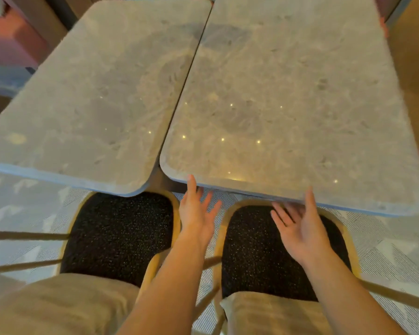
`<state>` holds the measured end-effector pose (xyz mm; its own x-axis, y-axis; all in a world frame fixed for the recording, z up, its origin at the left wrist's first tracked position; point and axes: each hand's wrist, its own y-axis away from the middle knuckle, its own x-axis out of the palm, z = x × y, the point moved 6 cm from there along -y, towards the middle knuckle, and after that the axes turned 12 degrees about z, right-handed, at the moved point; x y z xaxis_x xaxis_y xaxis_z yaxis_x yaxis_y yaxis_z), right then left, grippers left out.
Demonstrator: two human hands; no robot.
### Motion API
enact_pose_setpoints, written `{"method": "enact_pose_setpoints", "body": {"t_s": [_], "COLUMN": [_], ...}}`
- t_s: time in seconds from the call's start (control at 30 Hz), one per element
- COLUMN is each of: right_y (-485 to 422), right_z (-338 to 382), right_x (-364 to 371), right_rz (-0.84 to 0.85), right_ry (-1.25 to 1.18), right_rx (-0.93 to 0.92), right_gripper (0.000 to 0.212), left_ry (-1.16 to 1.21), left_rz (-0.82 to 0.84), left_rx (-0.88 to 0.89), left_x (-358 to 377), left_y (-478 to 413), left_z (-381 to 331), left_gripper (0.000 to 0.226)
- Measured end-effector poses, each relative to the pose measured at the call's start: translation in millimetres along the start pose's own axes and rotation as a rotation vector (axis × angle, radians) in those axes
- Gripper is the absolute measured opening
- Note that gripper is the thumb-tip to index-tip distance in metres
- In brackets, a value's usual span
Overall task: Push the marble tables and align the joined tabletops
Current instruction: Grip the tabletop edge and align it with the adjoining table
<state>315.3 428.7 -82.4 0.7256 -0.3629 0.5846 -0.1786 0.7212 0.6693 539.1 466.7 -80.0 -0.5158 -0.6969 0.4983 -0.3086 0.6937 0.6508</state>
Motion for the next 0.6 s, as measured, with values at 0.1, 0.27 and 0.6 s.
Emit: {"method": "enact_pose_setpoints", "body": {"t_s": [0.1,0.27,0.6], "right_y": [-22.0,-43.1,-50.8], "right_z": [19.8,19.7,16.2], "right_x": [-4.6,2.6,1.8], "right_rz": [-0.038,0.018,0.01], "right_ry": [-0.123,-0.207,-0.225], "right_rx": [-0.121,-0.212,-0.336], "right_gripper": [0.039,0.045,0.045], "left_ry": [0.096,0.172,0.133], "left_rz": [0.009,0.046,0.022], "left_rx": [0.07,0.084,0.115], "left_x": [5.4,12.2,-7.1], "left_y": [-30.4,-62.2,-77.1], "left_z": [-14.6,-20.9,-18.8], "left_gripper": [0.062,0.046,0.051]}}
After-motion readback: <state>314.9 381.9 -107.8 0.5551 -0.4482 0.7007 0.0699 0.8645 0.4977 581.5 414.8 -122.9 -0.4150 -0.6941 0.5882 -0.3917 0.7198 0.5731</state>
